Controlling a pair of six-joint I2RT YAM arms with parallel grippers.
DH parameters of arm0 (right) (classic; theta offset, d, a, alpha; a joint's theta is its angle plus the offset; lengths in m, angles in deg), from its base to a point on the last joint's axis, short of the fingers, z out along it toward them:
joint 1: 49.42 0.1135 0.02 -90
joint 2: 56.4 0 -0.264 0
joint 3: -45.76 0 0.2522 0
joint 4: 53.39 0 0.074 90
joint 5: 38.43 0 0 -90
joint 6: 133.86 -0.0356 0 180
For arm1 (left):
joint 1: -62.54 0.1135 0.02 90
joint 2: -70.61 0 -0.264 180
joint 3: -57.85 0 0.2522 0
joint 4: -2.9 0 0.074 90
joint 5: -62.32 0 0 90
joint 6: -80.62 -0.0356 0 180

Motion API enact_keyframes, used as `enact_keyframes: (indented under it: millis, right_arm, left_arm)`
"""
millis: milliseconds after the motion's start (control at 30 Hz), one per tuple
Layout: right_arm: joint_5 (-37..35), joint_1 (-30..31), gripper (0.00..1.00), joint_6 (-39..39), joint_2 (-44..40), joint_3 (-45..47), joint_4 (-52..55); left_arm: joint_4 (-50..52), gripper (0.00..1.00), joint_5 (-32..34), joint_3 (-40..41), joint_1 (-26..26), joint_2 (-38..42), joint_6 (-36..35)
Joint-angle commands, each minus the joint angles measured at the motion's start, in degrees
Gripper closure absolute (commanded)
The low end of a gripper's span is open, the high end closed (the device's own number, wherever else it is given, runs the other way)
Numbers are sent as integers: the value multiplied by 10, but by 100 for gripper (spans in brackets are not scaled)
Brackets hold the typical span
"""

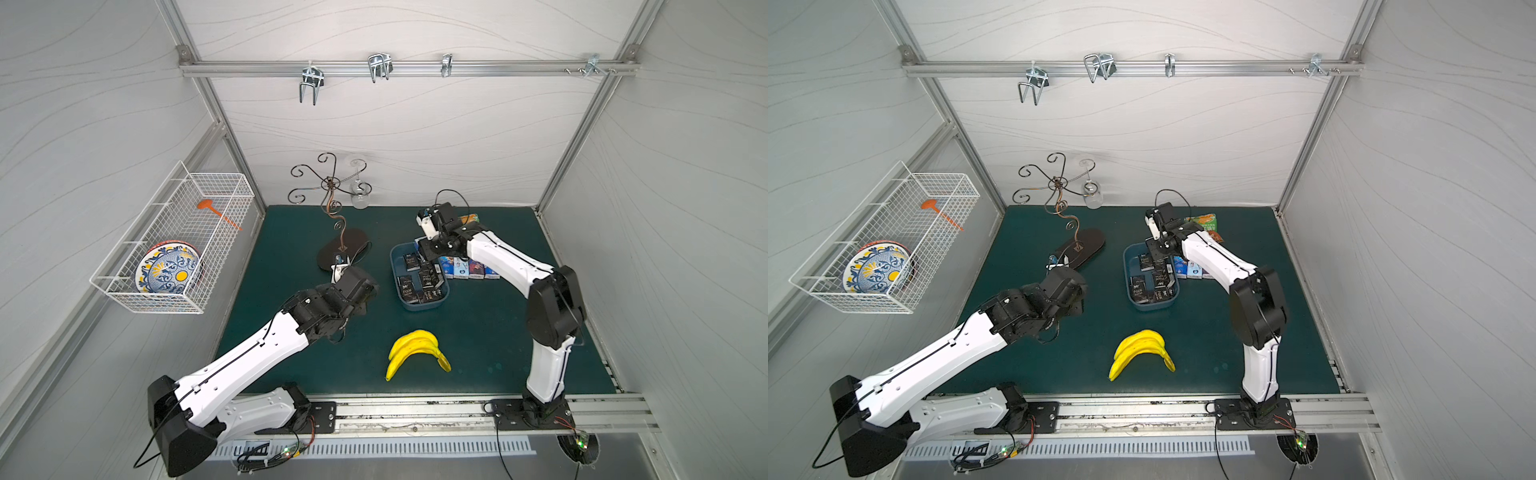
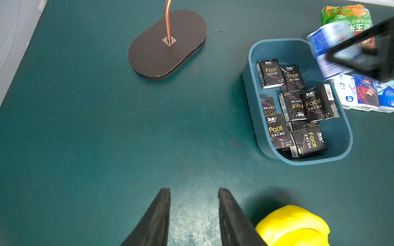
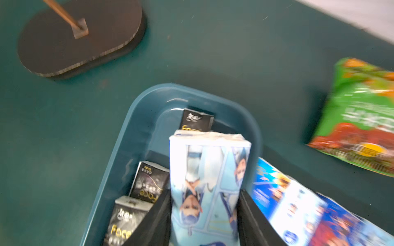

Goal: Take the pocket tissues out of the storage box
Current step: Place the pocket tissues at the center of the board.

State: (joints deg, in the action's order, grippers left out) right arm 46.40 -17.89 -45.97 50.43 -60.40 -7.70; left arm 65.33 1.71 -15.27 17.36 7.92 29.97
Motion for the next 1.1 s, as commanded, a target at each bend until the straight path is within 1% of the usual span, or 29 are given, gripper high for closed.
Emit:
enact_keyframes:
  millis: [0, 67, 233, 300, 367, 467, 567, 867, 1000, 1067]
  right_arm:
    - [-14, -69, 50, -16, -43, 36, 16]
    - [-12, -119, 50, -27, -63, 71, 15]
    - [26, -262, 51, -47, -106, 175, -15]
    - [32, -304, 51, -48, -104, 194, -17]
    - [27, -329, 51, -50, -99, 209, -18]
    - [21, -351, 51, -55, -92, 234, -36]
    - [14, -361, 51, -55, -75, 239, -40]
    - [26, -356, 49, -58, -17, 220, -39]
    - [29, -355, 45, -61, -8, 214, -39]
    - [34, -355, 45, -61, -9, 209, -35]
  left_arm:
    - [-1, 58, 19, -15, -2, 17, -5]
    - [-2, 58, 19, -16, -2, 22, -7]
    - [-7, 58, 15, -15, -2, 22, -11]
    - [-8, 58, 10, -16, -2, 20, -13]
    - [-12, 58, 8, -16, -2, 17, -15]
    - [-15, 58, 2, -23, -2, 6, -18]
    - [-15, 58, -5, -28, -2, -4, -19]
    - [-16, 59, -3, -33, -2, -5, -23]
    - [-16, 58, -1, -31, -2, -2, -23]
    - [-16, 58, 0, -29, -2, 0, -23]
